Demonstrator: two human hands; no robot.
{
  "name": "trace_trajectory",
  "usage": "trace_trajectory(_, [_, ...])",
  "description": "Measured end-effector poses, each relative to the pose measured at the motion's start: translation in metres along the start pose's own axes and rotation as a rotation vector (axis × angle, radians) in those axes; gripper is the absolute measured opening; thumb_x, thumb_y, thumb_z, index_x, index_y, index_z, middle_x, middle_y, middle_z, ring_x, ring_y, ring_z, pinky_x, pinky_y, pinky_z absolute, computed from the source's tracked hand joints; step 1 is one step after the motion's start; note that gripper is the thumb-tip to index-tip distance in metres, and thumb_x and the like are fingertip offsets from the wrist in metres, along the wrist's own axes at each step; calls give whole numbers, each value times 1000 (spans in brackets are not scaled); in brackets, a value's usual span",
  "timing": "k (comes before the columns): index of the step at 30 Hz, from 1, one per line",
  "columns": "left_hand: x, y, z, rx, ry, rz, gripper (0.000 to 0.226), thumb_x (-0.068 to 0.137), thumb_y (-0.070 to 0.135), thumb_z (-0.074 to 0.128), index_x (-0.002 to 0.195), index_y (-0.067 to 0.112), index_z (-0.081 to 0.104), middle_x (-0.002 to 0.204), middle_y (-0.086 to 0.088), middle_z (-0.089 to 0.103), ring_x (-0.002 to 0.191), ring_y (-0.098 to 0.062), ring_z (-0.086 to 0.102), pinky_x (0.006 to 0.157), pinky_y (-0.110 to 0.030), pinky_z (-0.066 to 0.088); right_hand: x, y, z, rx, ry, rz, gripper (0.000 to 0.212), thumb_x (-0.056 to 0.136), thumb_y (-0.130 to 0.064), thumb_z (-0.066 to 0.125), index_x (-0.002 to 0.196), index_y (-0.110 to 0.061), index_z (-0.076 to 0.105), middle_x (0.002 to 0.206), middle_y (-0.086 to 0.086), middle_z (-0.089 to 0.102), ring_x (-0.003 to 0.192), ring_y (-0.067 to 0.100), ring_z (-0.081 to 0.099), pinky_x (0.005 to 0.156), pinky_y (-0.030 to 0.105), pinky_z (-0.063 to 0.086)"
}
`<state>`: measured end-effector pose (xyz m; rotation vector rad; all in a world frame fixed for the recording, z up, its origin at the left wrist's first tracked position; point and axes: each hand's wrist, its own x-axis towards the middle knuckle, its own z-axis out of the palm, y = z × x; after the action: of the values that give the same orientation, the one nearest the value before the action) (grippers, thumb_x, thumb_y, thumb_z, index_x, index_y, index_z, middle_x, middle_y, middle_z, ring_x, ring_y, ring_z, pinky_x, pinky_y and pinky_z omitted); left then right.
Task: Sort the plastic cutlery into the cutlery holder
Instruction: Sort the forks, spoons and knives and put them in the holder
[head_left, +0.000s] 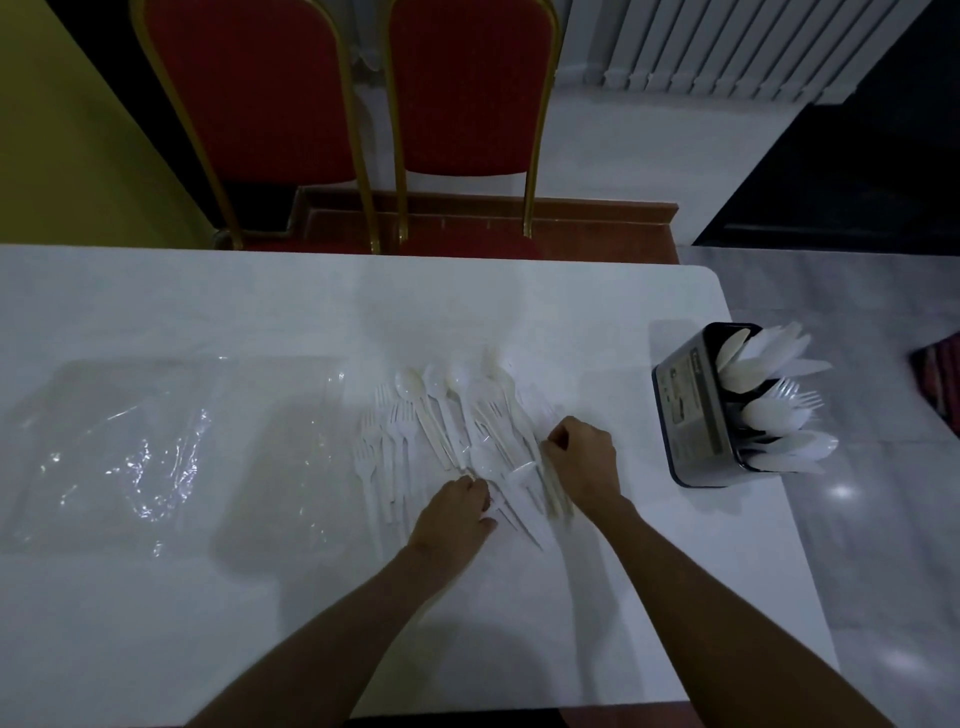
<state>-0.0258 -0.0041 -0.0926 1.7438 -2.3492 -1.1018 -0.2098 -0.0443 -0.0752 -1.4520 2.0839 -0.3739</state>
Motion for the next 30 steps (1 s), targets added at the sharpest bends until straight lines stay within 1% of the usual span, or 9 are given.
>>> trace_trajectory(3, [1, -4, -7, -35, -44, -59, 12, 86, 25, 62, 86, 15, 56, 90, -2, 57, 84, -15, 55, 70, -21, 39, 4, 6, -7, 4, 5, -3, 11, 91, -13, 61, 84, -5, 64, 79, 6, 65, 71, 19, 60, 69, 31, 52])
trace_trajectory(8, [-9, -24, -29, -152, -21, -117, 22, 80, 18, 70, 73, 20, 50, 68, 6, 55, 64, -10, 53, 57, -14, 38, 6, 11, -16, 53, 90, 2, 11, 88, -16, 67, 93, -8, 61, 85, 3, 59, 76, 17, 58, 69, 28, 47])
trace_trajectory(11, [-12, -31, -40, -167, 31, -121, 22, 79, 14, 70, 73, 18, 49, 63, 6, 54, 57, -7, 49, 51, -12, 35, 0, 6, -18, -6, 99, -98, 16, 86, -21, 70, 93, -11, 60, 89, 1, 59, 75, 16, 57, 68, 28, 50])
trace_trajectory(14, [-10, -34, -47, -136, 90, -114, 15, 82, 16, 67, 77, 13, 53, 67, 0, 59, 58, -10, 52, 51, -12, 35, -7, 1, -7, -149, -96, -114, 22, 85, -31, 71, 89, -11, 63, 88, 3, 62, 74, 17, 61, 71, 31, 54])
trace_trajectory(16, [-9, -33, -50, -120, 150, -132, 14, 83, 16, 66, 80, 11, 55, 71, -4, 62, 60, -10, 53, 51, -11, 35, -10, -2, 0, -196, -146, -65, 23, 86, -32, 68, 91, -10, 63, 89, 4, 62, 76, 19, 62, 75, 34, 56])
trace_trajectory(20, [-4, -32, -54, -218, 313, -248, 14, 84, 18, 68, 82, 11, 55, 69, 3, 59, 61, -8, 54, 55, -13, 39, -7, -5, -2, -84, -128, 14, 19, 85, -25, 67, 88, -7, 61, 82, 6, 62, 72, 21, 61, 71, 35, 55])
trace_trajectory(24, [6, -25, -53, -344, 379, -330, 18, 82, 18, 70, 78, 13, 54, 63, 10, 52, 57, -3, 50, 53, -11, 34, -3, 4, -17, 100, -8, 68, 22, 85, -18, 69, 93, -6, 52, 76, 5, 56, 67, 19, 56, 66, 33, 51])
trace_trajectory(27, [13, -17, -50, -424, 391, -356, 20, 81, 20, 71, 72, 13, 55, 62, 6, 57, 61, -15, 61, 56, -17, 43, 0, 8, -17, 99, -53, 66, 27, 84, -22, 73, 97, -7, 55, 79, 1, 57, 72, 17, 57, 71, 26, 47])
trace_trajectory(30, [19, -6, -47, -465, 366, -336, 17, 81, 21, 71, 75, 11, 58, 68, -1, 64, 68, -20, 66, 65, -26, 51, 3, 7, -7, 64, -100, 72, 26, 82, -25, 75, 90, -9, 57, 77, 0, 56, 71, 16, 55, 69, 24, 42])
